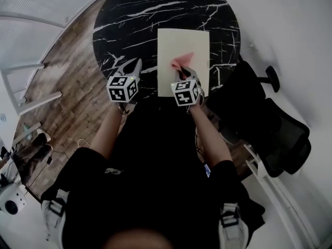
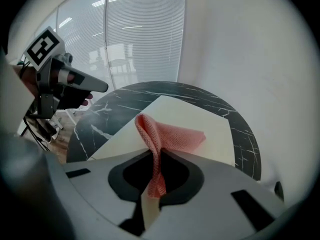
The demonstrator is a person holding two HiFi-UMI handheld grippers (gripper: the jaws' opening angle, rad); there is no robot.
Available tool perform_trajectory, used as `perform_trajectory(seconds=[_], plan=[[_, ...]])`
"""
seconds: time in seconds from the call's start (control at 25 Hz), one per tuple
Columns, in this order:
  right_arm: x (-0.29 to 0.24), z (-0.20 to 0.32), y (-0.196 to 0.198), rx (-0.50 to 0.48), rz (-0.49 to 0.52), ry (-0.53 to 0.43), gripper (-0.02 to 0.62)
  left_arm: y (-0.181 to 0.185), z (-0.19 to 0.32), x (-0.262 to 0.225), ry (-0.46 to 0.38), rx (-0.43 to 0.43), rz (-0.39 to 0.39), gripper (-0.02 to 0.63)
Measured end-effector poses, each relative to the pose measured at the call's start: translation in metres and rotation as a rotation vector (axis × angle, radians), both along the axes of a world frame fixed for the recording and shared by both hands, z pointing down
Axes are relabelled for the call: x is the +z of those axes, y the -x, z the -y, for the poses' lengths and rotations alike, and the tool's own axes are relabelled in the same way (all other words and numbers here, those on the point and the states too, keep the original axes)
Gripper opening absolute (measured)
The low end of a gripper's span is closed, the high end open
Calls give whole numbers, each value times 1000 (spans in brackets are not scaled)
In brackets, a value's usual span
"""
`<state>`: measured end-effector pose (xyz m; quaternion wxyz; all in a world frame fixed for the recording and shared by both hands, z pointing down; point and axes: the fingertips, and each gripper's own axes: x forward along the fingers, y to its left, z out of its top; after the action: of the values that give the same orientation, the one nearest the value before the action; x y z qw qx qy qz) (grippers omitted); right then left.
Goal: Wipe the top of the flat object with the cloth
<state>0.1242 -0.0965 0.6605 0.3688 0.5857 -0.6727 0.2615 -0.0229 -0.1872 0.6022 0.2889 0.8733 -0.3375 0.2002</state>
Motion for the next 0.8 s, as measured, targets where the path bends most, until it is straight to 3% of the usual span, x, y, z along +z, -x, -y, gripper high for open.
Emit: perform_trajectory(seconds=[0.8], plan=[[2,21,78,-165,10,2,15,79,-2,5,14,-139,-8,-2]])
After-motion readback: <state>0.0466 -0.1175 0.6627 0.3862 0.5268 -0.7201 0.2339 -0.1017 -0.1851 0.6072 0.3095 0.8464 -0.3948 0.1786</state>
